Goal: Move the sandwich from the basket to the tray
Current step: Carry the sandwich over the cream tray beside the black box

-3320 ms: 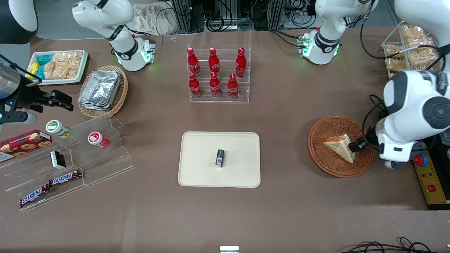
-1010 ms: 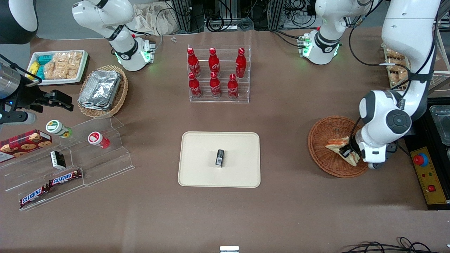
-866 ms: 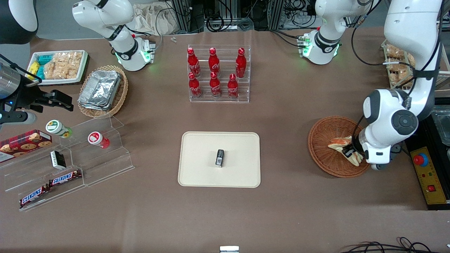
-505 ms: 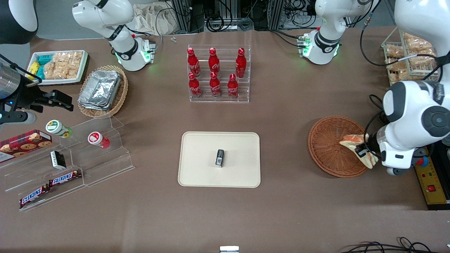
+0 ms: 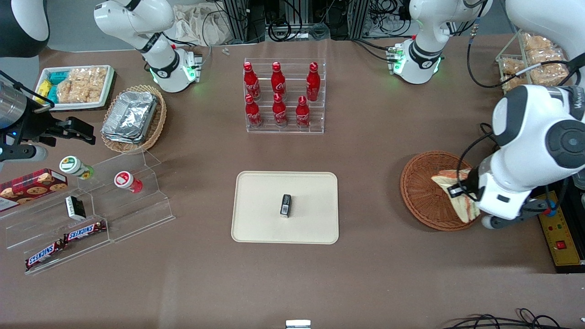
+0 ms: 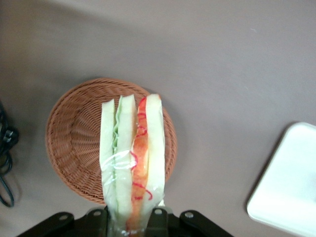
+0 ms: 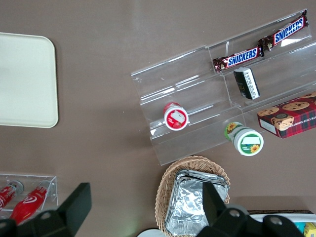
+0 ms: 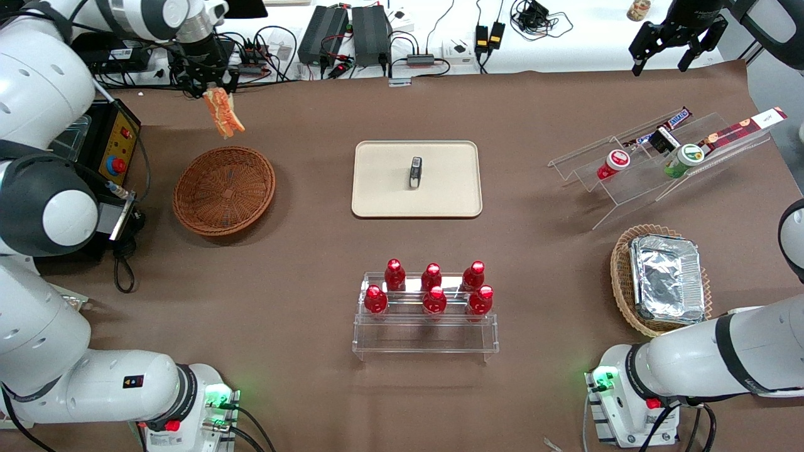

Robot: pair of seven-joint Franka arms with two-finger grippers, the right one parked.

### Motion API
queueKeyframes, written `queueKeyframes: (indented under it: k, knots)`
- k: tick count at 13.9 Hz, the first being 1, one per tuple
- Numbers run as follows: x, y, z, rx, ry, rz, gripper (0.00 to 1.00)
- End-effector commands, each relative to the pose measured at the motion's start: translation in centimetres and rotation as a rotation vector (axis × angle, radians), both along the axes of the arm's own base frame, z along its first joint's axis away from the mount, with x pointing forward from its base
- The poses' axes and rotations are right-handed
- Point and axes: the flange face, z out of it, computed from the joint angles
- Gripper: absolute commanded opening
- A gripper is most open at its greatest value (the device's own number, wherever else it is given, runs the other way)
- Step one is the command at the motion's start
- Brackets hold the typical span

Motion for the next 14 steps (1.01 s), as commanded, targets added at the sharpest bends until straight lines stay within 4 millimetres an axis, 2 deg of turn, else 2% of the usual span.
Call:
queueKeyframes:
  k: [1, 3, 6, 7, 9, 12, 14]
  knots:
    - [1.2, -5.1, -0.3, -0.003, 0.023, -0.153, 0.00]
    - [1.5, -8.7, -3.2, -0.012, 0.046, -0.207, 0.00]
    - [1.4, -17.3, -7.3, -0.029, 0.045, -0.308, 0.00]
    - [1.8, -19.3, -8.9, -0.044, 0.024, -0.330, 0.00]
    - [2.0, -22.4, -13.3, -0.070, -0.006, -0.371, 0.00]
    - [1.2, -26.3, -20.1, -0.093, -0.025, -0.414, 0.00]
    - [0.2, -28.7, -22.5, -0.103, -0.038, -0.438, 0.00]
